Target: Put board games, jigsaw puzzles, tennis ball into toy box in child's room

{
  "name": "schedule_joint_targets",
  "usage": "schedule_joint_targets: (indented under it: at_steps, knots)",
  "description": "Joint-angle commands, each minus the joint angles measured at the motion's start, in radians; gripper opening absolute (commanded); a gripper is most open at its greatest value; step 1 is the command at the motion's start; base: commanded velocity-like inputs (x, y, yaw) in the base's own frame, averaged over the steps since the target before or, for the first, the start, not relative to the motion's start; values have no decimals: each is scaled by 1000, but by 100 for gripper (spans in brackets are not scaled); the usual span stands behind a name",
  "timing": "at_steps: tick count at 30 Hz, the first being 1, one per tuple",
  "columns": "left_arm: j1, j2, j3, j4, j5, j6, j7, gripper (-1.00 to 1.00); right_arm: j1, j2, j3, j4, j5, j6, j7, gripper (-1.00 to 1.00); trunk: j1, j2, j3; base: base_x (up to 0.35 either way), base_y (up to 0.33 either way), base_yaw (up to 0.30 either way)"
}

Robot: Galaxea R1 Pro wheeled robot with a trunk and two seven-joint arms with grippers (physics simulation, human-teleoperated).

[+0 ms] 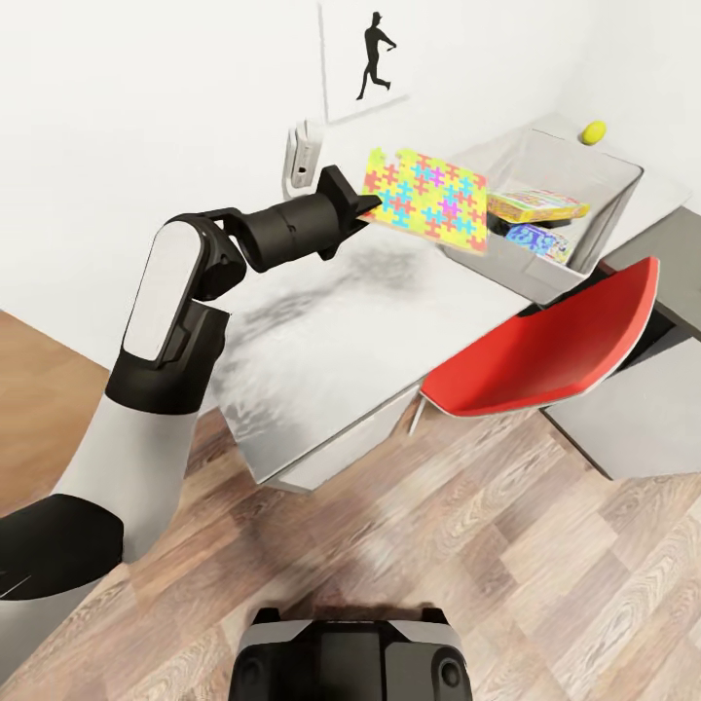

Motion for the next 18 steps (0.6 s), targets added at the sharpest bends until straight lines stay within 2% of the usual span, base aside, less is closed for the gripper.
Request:
schedule_joint_targets:
  at_steps: [1, 5, 11, 15, 16, 18]
  knots:
    - [-1, -1, 0, -1, 11, 0, 10, -100, -1, -9, -1, 1, -1, 5, 2, 100, 1, -2, -1, 2, -201, 278]
    - [-2, -2, -1, -4, 11, 4, 13, -100, -18, -34, -3, 1, -6, 5, -3, 100, 1, -2, -1, 1, -244, 203]
    - [-5, -4, -2, -6, 10, 7, 14, -100, -78, -37, -3, 1, -3, 5, -18, 100, 1, -2, -2, 1, -279, 89]
    - [-8, -7, -2, -6, 10, 8, 16, -100, -136, -35, 1, 2, -4, 5, -96, 100, 1, -2, -4, 0, -297, 28]
    - [-8, -7, -2, -6, 10, 8, 16, -100, -136, -35, 1, 2, -4, 5, -96, 100, 1, -2, -5, 0, -300, 19]
    - [-9, -9, -3, -6, 10, 9, 16, -100, -172, -35, 7, 2, -5, 5, -162, 100, 1, -2, -7, 0, -301, 14]
